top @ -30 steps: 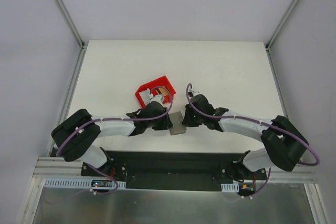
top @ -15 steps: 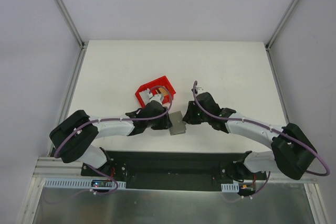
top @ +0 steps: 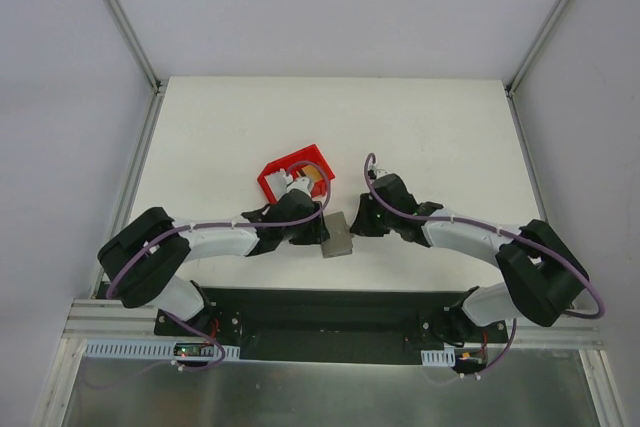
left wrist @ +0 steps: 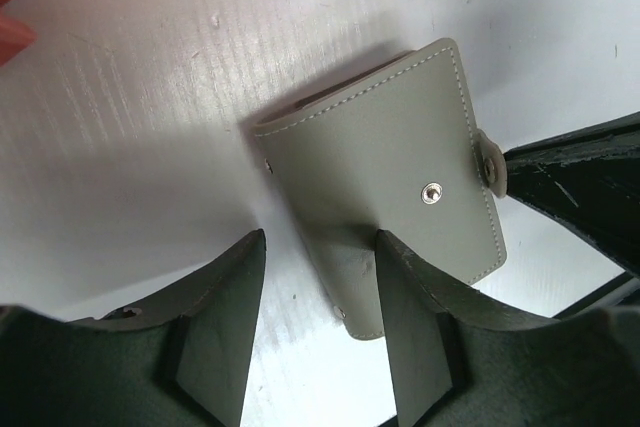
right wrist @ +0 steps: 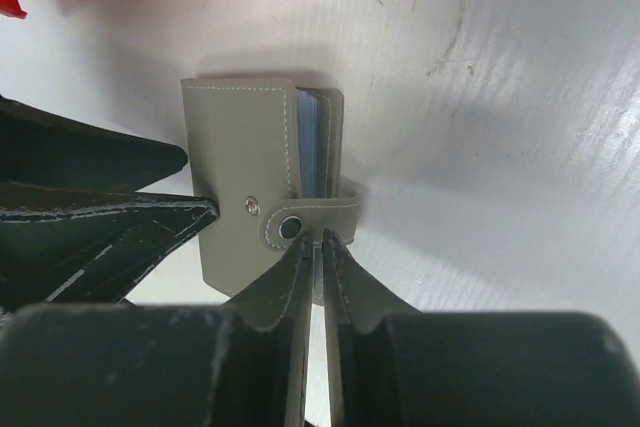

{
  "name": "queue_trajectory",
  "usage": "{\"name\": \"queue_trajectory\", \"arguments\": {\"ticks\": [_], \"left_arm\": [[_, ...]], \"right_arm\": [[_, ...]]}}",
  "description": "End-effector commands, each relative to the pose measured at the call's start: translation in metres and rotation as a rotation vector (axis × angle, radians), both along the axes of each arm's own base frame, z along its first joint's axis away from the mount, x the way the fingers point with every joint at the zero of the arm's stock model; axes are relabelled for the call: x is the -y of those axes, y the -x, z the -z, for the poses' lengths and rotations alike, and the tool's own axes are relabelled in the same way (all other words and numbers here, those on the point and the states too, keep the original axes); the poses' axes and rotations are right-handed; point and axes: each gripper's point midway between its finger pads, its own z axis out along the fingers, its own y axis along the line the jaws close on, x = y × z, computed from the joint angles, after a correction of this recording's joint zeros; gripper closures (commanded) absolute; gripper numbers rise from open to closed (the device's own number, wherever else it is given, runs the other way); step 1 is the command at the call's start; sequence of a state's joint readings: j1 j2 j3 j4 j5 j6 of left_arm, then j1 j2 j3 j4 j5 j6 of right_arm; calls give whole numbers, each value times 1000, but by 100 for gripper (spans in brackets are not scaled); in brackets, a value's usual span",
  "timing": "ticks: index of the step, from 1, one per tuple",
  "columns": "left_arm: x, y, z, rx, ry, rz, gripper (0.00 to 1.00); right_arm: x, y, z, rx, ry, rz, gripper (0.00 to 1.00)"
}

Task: Put the credit cards into the card holder
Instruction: Close the card holder at the center of the board.

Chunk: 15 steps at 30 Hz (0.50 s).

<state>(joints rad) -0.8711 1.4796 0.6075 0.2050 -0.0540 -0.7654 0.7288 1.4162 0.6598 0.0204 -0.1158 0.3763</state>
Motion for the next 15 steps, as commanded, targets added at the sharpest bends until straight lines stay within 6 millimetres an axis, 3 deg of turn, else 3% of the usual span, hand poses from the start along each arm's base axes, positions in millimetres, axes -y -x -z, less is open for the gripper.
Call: {"name": "queue_trajectory", "arguments": {"ticks": [1, 15], "left_arm": [[-11, 10, 21, -43, -88, 27, 53], [-17, 17, 41, -91, -130, 29, 61]], "right_arm": [[-18, -7, -19, 41, -79, -23, 89], [-25, -6, -9, 21, -59, -51, 89]]}}
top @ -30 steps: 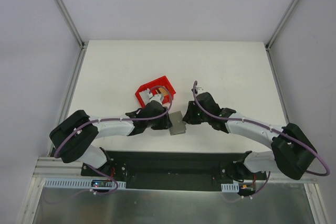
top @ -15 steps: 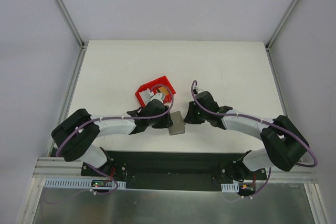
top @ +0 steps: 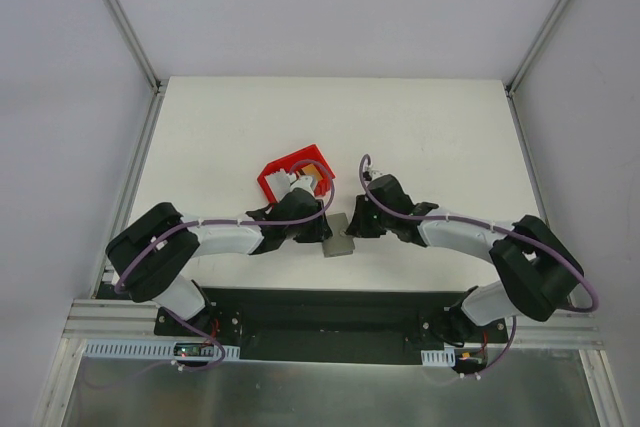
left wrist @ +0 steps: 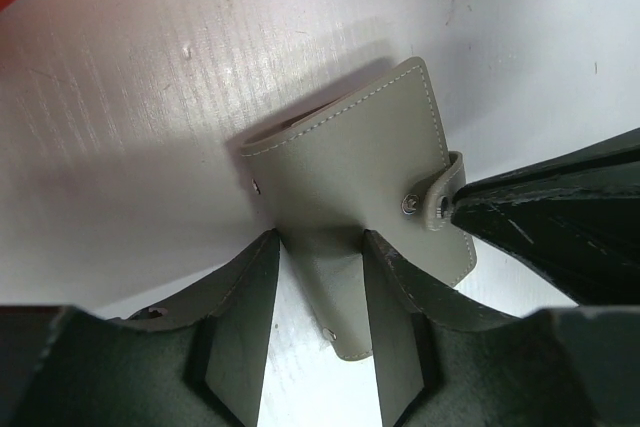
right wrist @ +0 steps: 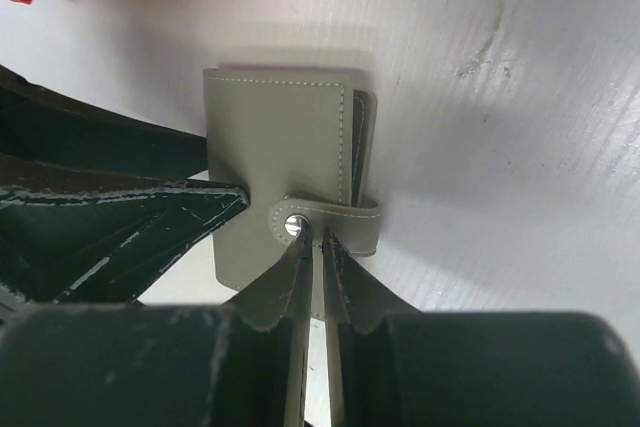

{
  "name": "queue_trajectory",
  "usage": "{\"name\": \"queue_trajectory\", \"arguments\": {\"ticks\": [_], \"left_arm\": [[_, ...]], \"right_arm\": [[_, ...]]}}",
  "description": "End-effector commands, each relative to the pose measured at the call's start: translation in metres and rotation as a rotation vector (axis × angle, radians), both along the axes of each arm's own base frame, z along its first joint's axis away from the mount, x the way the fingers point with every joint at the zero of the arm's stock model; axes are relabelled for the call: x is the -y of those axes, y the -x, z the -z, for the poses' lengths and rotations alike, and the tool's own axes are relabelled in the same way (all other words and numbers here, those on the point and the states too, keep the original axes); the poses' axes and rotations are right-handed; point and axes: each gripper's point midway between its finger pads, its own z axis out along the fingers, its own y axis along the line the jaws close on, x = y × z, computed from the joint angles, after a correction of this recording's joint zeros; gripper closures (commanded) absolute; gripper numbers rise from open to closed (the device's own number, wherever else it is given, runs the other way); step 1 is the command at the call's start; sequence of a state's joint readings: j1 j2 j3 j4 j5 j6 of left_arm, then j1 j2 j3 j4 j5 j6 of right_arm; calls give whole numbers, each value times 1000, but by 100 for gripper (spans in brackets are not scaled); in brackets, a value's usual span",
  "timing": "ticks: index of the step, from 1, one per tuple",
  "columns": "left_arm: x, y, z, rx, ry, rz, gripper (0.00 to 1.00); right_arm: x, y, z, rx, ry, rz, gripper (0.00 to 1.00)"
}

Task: Put the credit cards into the card holder
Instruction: Close the card holder at the center of the board.

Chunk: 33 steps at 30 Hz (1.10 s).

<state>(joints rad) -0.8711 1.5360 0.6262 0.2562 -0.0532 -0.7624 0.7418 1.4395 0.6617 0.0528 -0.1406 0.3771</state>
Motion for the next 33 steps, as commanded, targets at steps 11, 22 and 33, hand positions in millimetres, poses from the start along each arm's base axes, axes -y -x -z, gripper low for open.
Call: {"name": "queue_trajectory", "arguments": {"ticks": [11, 22, 33], "left_arm": [[-26, 24, 35, -99, -134, 25, 61], [-26, 24, 33, -94, -130, 21, 61], [-26, 23, 32, -91, -133, 17, 62]], "right_arm": [[-25, -11, -12, 26, -41, -47, 89], [-26, -10, -6, 25, 0, -53, 89], [-21, -18, -11, 51, 41, -47, 87]]}}
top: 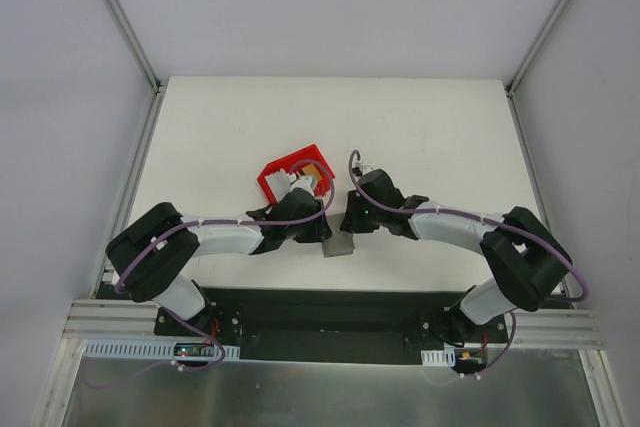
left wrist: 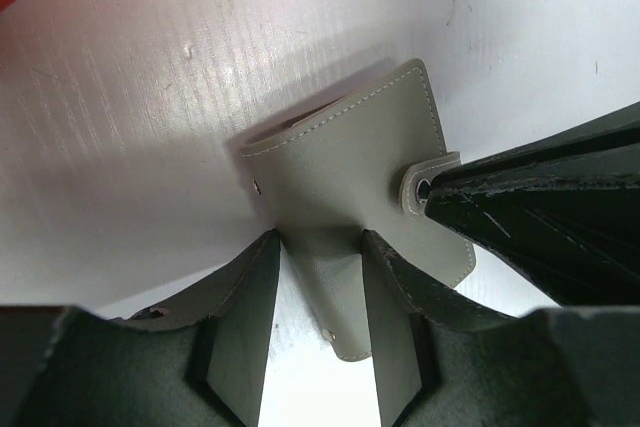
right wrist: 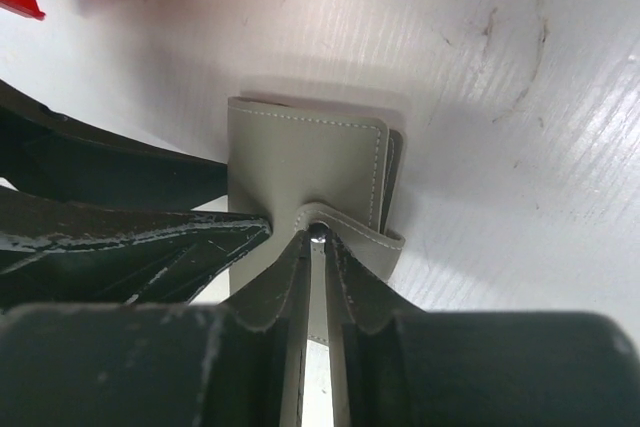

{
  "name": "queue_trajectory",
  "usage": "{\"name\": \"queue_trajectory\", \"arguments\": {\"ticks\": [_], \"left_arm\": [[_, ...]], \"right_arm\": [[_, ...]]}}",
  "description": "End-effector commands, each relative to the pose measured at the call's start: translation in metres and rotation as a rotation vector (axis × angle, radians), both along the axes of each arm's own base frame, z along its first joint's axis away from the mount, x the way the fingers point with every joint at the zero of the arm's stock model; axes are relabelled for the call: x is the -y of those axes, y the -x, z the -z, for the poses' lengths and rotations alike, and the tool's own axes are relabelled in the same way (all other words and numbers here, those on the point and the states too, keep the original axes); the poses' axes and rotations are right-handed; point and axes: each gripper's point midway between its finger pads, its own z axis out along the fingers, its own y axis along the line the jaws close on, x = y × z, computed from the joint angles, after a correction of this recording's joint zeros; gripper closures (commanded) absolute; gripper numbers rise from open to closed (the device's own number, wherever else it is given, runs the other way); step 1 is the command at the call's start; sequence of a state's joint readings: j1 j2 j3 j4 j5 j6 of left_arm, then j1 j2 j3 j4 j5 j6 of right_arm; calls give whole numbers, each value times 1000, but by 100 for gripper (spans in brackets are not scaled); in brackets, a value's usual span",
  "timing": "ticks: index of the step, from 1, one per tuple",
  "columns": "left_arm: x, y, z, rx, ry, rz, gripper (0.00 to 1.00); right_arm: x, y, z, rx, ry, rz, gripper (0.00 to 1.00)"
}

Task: Put the credit cards into the card holder
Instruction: Close the card holder at the center of the board.

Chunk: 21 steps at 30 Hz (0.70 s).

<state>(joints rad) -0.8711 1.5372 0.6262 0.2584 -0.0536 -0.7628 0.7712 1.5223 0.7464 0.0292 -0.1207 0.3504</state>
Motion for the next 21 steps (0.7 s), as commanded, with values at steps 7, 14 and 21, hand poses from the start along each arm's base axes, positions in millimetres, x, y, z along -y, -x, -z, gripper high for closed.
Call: {"name": "queue_trajectory", "arguments": {"ticks": [7, 14, 21], "left_arm": [[-26, 23, 32, -95, -131, 18, 62], [-25, 22, 31, -92, -127, 18, 62], [-25, 23, 32, -94, -130, 17, 62]], "right_arm": [[-3, -11, -9, 35, 30, -16, 86], [-4, -7, 6, -6, 58, -32, 86], [-3, -3, 7, -10, 60, -34, 87]]}}
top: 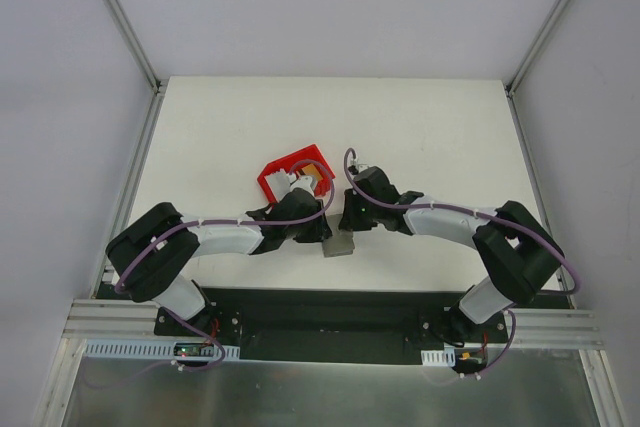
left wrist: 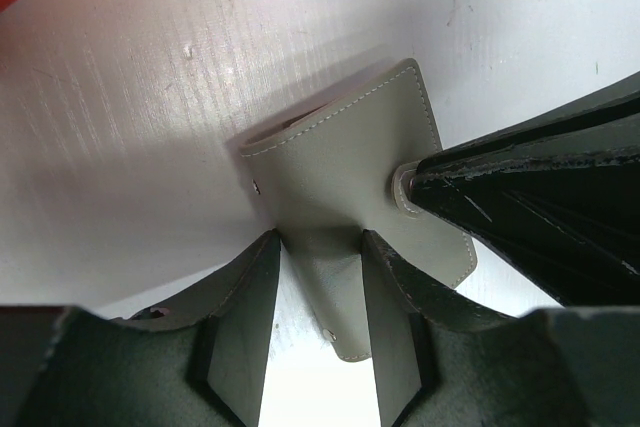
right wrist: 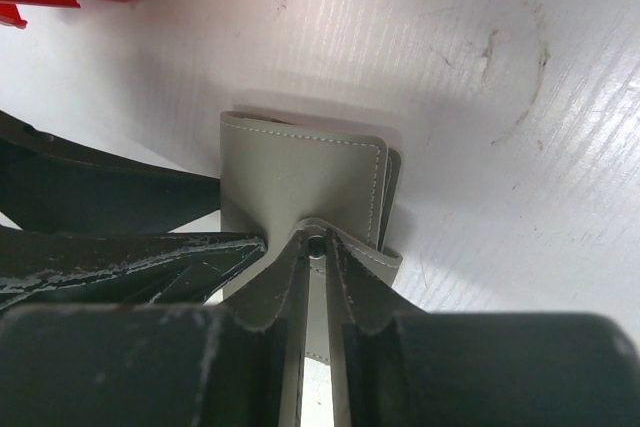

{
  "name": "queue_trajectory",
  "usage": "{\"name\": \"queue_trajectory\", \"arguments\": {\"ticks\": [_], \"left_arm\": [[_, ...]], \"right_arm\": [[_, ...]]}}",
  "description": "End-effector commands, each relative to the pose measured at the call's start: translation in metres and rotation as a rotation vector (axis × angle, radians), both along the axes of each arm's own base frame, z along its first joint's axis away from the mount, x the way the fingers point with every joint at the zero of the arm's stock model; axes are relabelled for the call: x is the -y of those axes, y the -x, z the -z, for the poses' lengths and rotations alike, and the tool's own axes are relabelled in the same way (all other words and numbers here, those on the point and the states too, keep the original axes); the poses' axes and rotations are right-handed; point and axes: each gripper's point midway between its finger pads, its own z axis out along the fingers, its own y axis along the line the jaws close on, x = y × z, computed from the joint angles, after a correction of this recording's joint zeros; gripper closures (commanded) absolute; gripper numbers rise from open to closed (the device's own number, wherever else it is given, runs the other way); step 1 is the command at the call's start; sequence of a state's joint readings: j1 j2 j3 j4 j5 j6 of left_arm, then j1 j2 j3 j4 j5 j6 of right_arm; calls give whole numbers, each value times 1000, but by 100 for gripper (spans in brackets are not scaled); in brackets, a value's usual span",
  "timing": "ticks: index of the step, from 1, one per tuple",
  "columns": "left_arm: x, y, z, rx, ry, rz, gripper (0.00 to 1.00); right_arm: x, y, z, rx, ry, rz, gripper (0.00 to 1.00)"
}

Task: Put the credit cards into the card holder
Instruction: Close the card holder at the center of the board.

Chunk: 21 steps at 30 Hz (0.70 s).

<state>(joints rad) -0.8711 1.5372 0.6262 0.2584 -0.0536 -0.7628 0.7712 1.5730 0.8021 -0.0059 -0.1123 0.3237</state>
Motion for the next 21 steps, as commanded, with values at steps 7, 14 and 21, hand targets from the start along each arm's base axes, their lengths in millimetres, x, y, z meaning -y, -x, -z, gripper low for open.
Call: {"name": "queue_trajectory", "arguments": {"ticks": [7, 14, 21], "left_arm": [[-25, 22, 31, -94, -128, 15, 62], [-25, 21, 30, -89, -123, 6, 62], [-25, 22, 30, -94, -123, 3, 62]], "right_arm": [[3, 17, 8, -48, 48, -56, 89], [2, 21, 1, -40, 45, -75, 88], [-3, 19, -8, -19, 11, -77, 88]]}}
